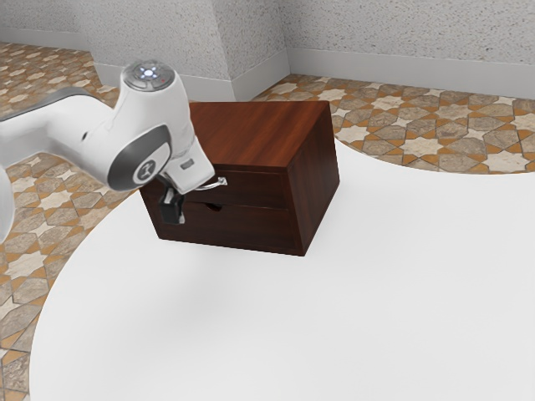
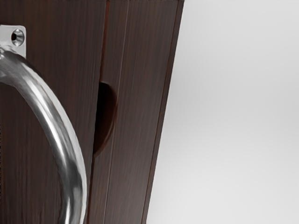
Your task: Pull the drawer handle with one arm to open the drawer
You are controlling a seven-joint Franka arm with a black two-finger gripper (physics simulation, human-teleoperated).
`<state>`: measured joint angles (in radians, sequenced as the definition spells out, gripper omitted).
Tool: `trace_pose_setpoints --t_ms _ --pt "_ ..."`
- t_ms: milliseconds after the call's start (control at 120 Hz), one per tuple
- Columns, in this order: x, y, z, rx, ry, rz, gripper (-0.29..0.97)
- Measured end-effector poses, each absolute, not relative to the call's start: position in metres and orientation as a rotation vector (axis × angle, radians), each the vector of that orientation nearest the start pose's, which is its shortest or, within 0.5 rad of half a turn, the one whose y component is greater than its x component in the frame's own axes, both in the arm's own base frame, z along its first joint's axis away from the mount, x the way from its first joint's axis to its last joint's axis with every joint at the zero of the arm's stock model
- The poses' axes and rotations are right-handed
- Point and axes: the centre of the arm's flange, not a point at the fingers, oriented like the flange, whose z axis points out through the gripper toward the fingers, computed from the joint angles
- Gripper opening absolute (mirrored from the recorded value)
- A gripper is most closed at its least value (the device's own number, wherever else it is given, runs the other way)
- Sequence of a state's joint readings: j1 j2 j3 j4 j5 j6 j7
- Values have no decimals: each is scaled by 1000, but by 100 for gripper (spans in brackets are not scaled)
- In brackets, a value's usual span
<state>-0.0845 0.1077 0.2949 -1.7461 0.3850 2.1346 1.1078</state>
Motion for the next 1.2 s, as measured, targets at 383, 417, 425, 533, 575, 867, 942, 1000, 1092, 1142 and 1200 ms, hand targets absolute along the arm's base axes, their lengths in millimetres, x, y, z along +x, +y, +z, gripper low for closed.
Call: trace_pose_setpoints --t_ms 383,417,425,533,575,867,942,1000,1092,1142,1200 --pt "617 119 523 -2283 1394 27 96" --pt "616 119 524 -2285 1393 22 93" --pt "616 118 524 -2286 1393 21 91" --pt "612 116 527 -2285 1399 7 76" --pt "610 116 526 -2284 1403 6 73" --pt "586 107 534 -2281 1429 -17 64" --pt "580 106 530 -2287 1438 -10 68" --pt "575 106 528 -2291 1444 -7 69" --pt "566 104 528 -2297 1452 -10 67" --pt "560 101 529 -2294 1461 -16 66" --pt "554 98 531 -2291 1468 -22 65"
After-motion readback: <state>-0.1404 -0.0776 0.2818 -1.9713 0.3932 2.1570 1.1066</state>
